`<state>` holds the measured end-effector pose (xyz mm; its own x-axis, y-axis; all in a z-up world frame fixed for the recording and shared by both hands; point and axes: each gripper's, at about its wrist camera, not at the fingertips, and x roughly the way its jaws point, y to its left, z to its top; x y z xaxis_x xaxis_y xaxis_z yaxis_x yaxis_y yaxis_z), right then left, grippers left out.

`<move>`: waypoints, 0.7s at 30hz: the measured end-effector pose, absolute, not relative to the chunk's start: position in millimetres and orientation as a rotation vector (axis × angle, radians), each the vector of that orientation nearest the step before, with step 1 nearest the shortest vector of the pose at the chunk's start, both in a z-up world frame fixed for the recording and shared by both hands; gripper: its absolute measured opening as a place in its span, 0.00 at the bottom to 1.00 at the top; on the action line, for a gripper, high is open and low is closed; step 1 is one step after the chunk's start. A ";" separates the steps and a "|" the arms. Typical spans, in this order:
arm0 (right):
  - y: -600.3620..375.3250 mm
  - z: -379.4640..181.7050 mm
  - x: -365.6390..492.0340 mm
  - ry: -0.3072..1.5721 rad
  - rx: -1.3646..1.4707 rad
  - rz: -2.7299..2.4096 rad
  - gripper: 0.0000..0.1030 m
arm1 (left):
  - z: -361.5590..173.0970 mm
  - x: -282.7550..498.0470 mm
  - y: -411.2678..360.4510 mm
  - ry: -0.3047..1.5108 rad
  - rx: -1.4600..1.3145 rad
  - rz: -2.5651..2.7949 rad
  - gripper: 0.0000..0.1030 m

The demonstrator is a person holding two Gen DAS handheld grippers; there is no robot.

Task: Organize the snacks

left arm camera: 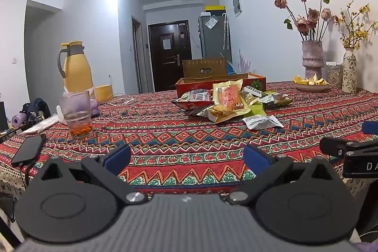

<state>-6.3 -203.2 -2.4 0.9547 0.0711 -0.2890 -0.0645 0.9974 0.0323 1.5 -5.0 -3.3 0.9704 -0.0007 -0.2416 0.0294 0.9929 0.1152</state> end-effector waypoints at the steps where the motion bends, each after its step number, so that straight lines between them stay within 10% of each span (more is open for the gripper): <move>1: -203.3 -2.3 -6.0 0.305 0.023 0.069 1.00 | -3.6 1.0 -3.0 0.244 0.115 -0.015 1.00; 21: -203.0 -2.2 -5.4 0.302 0.020 0.065 1.00 | -2.6 0.4 -1.3 0.245 0.115 -0.018 1.00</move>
